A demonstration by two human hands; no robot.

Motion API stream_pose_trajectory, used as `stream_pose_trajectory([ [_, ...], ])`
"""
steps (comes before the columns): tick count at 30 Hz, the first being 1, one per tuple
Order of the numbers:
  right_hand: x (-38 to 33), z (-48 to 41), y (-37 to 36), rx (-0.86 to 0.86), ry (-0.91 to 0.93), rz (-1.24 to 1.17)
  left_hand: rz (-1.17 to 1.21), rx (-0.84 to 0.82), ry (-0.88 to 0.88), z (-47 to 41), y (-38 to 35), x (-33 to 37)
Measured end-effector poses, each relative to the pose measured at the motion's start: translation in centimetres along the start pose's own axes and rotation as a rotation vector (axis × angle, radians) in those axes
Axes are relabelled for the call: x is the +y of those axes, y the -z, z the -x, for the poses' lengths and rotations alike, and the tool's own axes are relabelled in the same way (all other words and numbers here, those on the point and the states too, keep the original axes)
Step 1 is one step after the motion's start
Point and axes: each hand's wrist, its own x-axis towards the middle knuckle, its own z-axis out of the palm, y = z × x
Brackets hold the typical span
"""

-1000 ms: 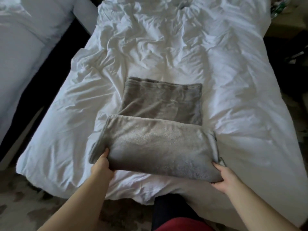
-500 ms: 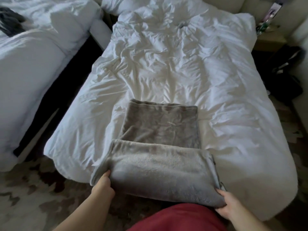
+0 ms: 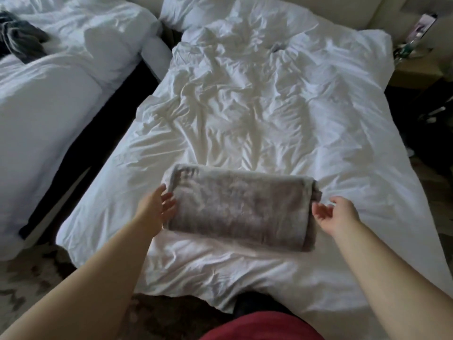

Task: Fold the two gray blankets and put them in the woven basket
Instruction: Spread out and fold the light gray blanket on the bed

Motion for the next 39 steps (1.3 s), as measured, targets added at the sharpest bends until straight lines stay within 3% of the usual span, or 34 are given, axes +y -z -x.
stream_pose_trajectory([
  [4,2.3,-3.1,-1.7,-0.074,-0.171,0.523,-0.494,-0.060,0.084,-2.0,-1.8,-2.5],
  [8,3.6,-7.1,-2.3,-0.039,-0.175,0.721,-0.622,0.090,-0.009,-4.8,-5.4,-3.8],
  [11,3.7,-9.2,-4.4,0.011,0.137,0.971,-0.928,0.350,-0.217,-6.9,-8.5,-4.2],
  [13,4.0,-10.2,-6.5,0.009,0.396,1.251,-1.062,0.276,-0.380,-8.4,-10.6,-4.5],
  [15,5.2,-11.0,-9.4,-0.098,0.624,1.394,-1.274,0.140,-0.501,-10.5,-12.8,-5.1],
  [20,11.4,-13.7,-14.8,-0.460,0.970,1.756,-1.720,-0.016,-0.567,-16.8,-14.9,-8.4],
  [24,12.7,-18.9,-12.2,-0.491,1.074,1.979,-1.799,0.020,-0.622,-21.0,-11.7,-9.2],
  [32,11.1,-22.9,-7.7,-0.397,1.136,1.973,-1.831,0.093,-0.666,-22.2,-6.3,-9.6],
  [39,8.9,-23.7,-4.9,-0.320,1.139,1.972,-1.813,0.159,-0.471,-21.7,-3.8,-8.5],
])
